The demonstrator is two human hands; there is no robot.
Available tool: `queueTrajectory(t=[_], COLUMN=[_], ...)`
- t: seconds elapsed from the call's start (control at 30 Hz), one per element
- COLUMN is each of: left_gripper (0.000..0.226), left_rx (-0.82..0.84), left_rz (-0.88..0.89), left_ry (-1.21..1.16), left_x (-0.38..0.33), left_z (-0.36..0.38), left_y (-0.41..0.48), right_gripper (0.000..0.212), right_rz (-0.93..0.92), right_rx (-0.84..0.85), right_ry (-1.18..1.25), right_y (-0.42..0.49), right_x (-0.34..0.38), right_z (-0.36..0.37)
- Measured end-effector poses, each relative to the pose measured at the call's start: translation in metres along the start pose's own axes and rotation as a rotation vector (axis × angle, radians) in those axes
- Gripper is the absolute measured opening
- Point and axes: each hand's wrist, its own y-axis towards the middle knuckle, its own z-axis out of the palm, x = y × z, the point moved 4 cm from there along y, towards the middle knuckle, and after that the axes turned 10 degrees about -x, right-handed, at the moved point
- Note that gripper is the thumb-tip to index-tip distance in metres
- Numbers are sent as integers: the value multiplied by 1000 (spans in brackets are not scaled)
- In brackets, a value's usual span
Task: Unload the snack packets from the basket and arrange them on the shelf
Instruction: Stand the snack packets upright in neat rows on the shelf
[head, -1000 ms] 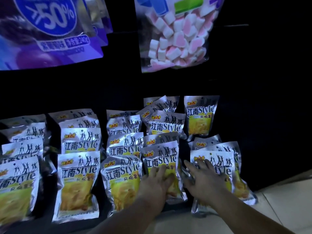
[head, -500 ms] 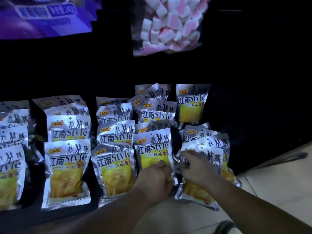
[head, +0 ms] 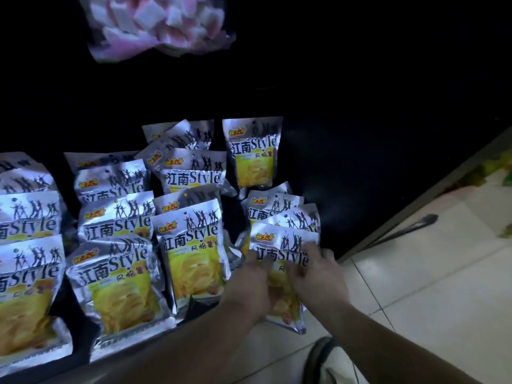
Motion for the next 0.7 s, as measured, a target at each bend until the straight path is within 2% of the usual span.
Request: queueTrajectory(t=[0.1, 0.2, 0.27, 0.37, 0.43, 0.53, 0.7], left_gripper=[78, 55, 34, 27, 36, 61, 52], left_rx=[-56, -133, -167, -211, -268, -190, -119], left_rz=[-79, -136, -109, -131, -183, -343, -448], left_ry=[-95, -97, -122, -115, -135, -320, -630], left_x=[6, 8, 6, 12, 17, 21, 25], left_z=[-3, -15, -26, -43, -52, -52, -39], left_y=[8, 18, 28, 49, 65, 81, 88], right_gripper=[52, 61, 65, 71, 64, 54, 76], right_rz=[87, 35, -16, -7, -23, -33, -15], right_rx=[19, 26, 18, 37, 31, 3, 95], right_ry=[89, 36, -1, -50, -114, -108, -138], right_y=[-1, 5, 12, 20, 23, 25, 28], right_x=[-2, -1, 1, 8, 17, 27, 25], right_z=[5, 3, 2, 3, 6, 12, 20])
